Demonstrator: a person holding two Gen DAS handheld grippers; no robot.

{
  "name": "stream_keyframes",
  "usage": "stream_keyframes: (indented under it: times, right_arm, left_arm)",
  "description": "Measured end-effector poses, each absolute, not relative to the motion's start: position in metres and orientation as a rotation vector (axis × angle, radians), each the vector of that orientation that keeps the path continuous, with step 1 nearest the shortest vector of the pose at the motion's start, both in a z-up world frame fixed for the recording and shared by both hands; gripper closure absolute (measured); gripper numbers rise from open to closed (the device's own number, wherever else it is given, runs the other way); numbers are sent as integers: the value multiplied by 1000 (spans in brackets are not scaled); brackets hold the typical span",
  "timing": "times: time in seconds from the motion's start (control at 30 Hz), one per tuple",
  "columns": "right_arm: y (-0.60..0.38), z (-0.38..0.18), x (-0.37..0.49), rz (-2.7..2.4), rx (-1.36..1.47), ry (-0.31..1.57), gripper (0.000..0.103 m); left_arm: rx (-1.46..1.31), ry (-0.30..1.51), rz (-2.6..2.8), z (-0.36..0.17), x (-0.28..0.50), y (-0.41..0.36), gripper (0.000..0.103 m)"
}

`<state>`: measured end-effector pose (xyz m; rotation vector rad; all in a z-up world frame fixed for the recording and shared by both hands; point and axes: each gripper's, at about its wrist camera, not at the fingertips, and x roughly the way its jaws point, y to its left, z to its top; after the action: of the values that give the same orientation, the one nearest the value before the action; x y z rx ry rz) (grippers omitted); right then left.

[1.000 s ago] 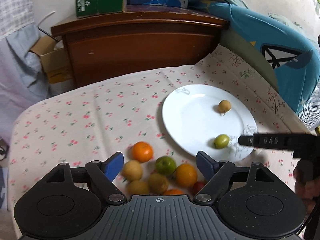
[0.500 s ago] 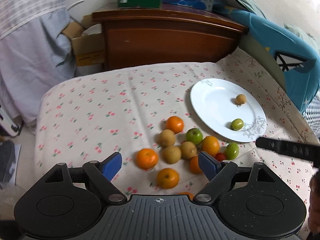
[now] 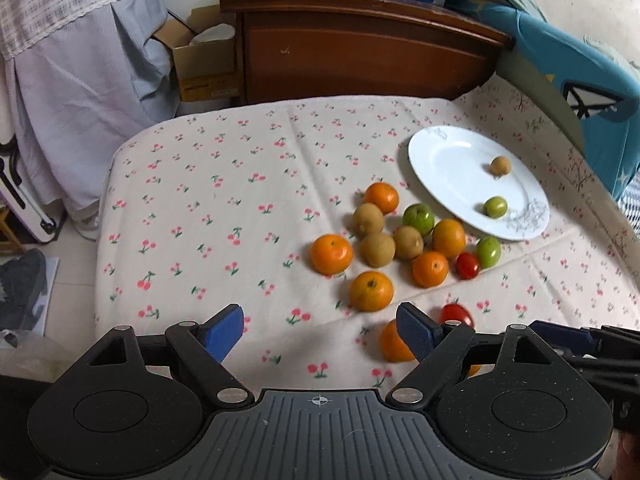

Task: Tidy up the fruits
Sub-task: 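Withdraw both open tools from the plate back toward the fruit cluster, then grasp a mandarin with the right tool while the left tool grasps another mandarin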

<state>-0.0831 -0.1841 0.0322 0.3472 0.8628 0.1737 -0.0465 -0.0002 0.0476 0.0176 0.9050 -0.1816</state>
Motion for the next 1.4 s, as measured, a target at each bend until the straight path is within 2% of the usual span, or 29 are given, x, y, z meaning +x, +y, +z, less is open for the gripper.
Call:
stream_keyframes:
  times: [0.37,0.47,0.53,0.77,0.83,0.97,1.13,1.3,1.4]
  right_arm:
    - [-159,20,-83,219,275,891,61]
    - [-156,16,-80,215,254,894,66]
    - [-154,14,-80,228,245,895,73]
    - [-157,25,-89,240,220,868,74]
    - [-160,27,-90,223,222,870,74]
    - [-169,27,-90,185,254,884,74]
    - [-175,29,-91,161,268,876,74]
    - [-183,26,-90,120,296,893,74]
    - [-186,25,-89,105,312,898,74]
  left_arm:
    - [52,910,-182,38,-51,-2,18]
    - [64,907,-188,36,-52,-5,18]
    - [65,905,-197,35,-52,-6,18]
    - [69,891,-260,31,-56,-16,22]
    - [80,887,-275,29,-57,-21,26]
    - [92,899,-318,24,-58,-30,41]
    - [119,894,-354,18,-59,-41,49]
    - [121,907,-373,11,-55,-48,70]
    - [139,900,-374,10,-55,-51,73]
